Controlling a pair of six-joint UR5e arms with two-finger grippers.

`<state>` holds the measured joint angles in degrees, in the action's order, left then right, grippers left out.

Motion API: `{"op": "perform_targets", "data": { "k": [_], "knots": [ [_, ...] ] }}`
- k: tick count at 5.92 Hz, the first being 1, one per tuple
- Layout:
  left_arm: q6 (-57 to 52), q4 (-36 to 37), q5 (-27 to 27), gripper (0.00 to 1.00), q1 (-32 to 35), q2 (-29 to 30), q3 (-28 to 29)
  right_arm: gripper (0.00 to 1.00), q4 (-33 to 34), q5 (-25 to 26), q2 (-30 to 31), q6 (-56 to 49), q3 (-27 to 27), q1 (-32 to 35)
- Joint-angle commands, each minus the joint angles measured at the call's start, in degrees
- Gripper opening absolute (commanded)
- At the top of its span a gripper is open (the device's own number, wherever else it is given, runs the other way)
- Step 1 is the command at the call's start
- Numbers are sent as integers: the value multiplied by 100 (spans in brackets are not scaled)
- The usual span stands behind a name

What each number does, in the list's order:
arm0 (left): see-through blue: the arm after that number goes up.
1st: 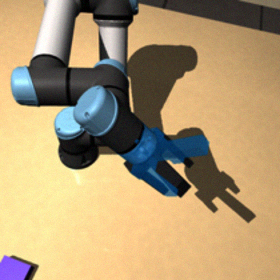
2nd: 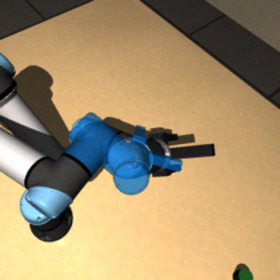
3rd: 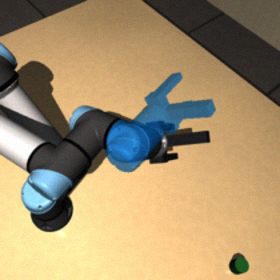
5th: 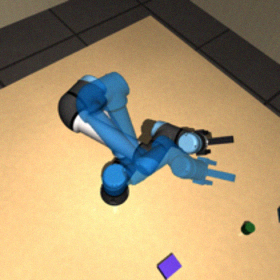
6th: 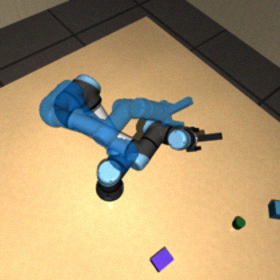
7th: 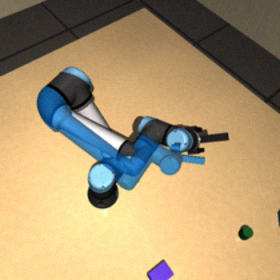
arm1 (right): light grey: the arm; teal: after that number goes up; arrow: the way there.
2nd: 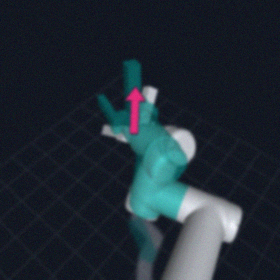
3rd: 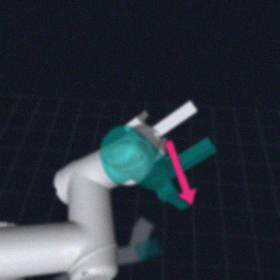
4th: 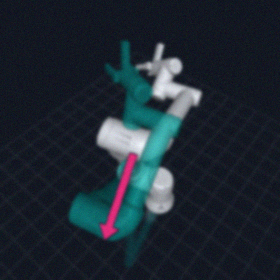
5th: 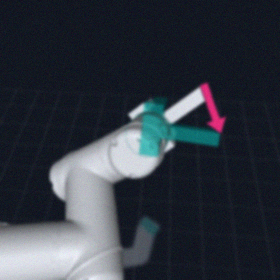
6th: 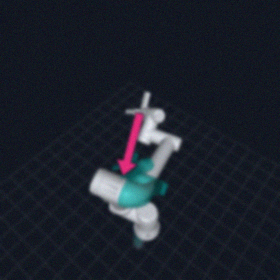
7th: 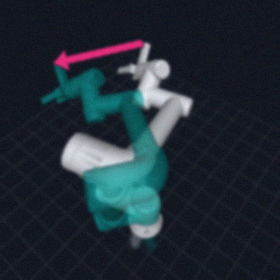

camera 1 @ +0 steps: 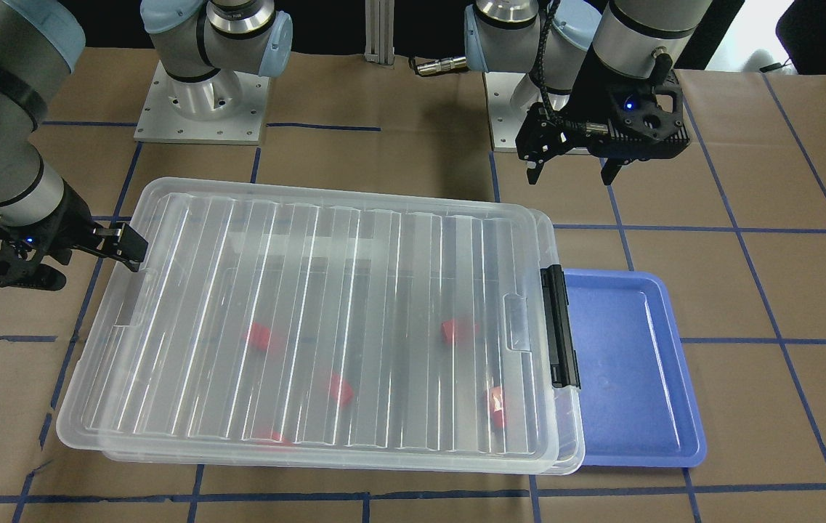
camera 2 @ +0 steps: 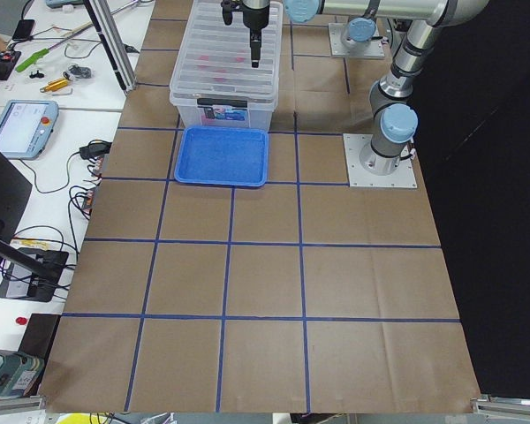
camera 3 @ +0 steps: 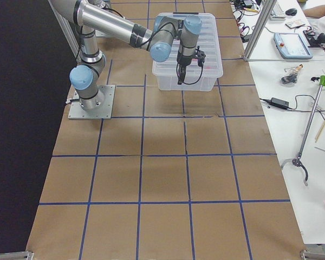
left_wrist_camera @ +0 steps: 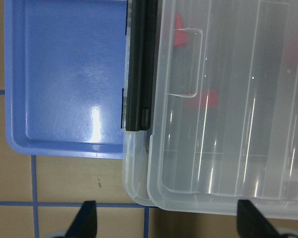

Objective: Place red block in blue tray from box

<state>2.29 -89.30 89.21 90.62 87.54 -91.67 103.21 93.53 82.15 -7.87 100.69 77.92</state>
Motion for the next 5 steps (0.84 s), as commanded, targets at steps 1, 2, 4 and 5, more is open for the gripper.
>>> {"op": "perform_targets", "data": {
  "k": [1,2,4,5],
  "knots": [
    [0,0,0,98,0,0,0,100,41,43,-6,-684,47,-397],
    [0,0,0,98,0,-8,0,100,41,34,-14,-1333,47,-844],
    [0,0,0,98,0,-9,0,100,59,51,-14,-1874,21,-1251],
    [0,0,-26,98,0,-9,0,100,59,365,-14,-2259,21,-1540]
  ]
}}
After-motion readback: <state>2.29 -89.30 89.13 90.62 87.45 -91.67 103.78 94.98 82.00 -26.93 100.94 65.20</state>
